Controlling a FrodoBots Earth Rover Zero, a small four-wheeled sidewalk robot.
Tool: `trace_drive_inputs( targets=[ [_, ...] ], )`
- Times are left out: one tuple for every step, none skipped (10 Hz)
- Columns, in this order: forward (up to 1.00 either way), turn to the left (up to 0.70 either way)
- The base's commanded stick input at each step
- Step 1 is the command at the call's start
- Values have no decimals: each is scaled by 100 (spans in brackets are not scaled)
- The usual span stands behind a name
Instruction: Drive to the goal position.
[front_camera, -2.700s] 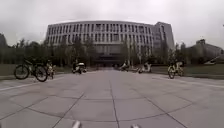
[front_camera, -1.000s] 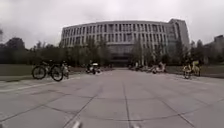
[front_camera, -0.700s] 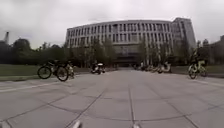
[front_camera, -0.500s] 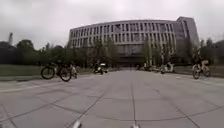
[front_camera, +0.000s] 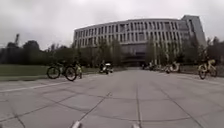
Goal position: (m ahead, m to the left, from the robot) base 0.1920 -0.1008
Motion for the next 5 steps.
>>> trace_drive_inputs(
  targets=[
    [0, 1],
    [0, 0],
    [0, 0],
    [0, 0],
    [0, 0]
  ],
)
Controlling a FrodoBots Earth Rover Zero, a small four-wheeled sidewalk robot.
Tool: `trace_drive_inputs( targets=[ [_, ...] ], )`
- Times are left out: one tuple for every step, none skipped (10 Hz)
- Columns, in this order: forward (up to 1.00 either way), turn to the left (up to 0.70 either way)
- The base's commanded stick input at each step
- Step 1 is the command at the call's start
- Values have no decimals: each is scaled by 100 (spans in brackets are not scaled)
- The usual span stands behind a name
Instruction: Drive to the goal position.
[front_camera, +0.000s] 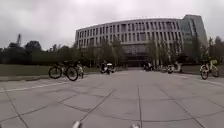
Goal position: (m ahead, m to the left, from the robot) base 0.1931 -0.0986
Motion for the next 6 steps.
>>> trace_drive_inputs(
  targets=[
    [0, 0],
    [0, 0],
    [0, 0],
    [0, 0],
    [0, -16],
    [0, -33]
  ],
)
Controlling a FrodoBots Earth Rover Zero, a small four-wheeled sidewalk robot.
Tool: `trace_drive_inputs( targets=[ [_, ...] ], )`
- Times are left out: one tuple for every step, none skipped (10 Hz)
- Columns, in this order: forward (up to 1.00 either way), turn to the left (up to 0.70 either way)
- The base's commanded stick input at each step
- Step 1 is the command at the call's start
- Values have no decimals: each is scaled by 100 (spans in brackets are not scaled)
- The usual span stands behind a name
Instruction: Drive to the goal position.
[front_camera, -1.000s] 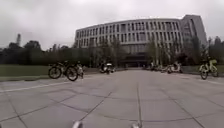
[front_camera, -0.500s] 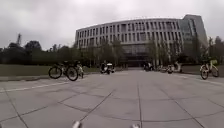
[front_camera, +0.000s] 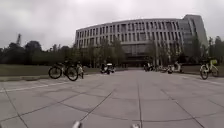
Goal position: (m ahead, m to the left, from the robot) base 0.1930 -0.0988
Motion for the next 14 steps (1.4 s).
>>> trace_drive_inputs(
  targets=[
    [0, -50],
    [0, -67],
    [0, -69],
    [0, -69],
    [0, -68],
    [0, -68],
    [0, -68],
    [0, -68],
    [0, -68],
    [0, -68],
    [0, -68],
    [0, -69],
    [0, -68],
    [14, -54]
  ],
)
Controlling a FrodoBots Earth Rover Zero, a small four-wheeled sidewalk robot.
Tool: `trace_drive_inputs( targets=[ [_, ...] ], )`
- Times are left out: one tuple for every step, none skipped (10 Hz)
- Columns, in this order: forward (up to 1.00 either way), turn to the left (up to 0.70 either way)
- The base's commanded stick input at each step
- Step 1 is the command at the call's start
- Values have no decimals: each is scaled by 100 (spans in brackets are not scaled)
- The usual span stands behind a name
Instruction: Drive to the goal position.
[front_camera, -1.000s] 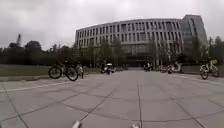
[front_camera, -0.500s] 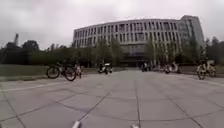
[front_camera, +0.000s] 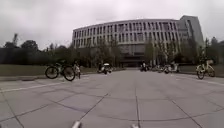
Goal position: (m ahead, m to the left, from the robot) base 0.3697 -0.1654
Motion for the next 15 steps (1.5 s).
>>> trace_drive_inputs(
  targets=[
    [32, -37],
    [49, -20],
    [67, -3],
    [70, 0],
    [70, -8],
    [70, -17],
    [70, -26],
    [70, -16],
    [70, -6],
    [70, -12],
    [70, -18],
    [70, -24],
    [70, -28],
    [70, -28],
    [70, -28]
  ],
)
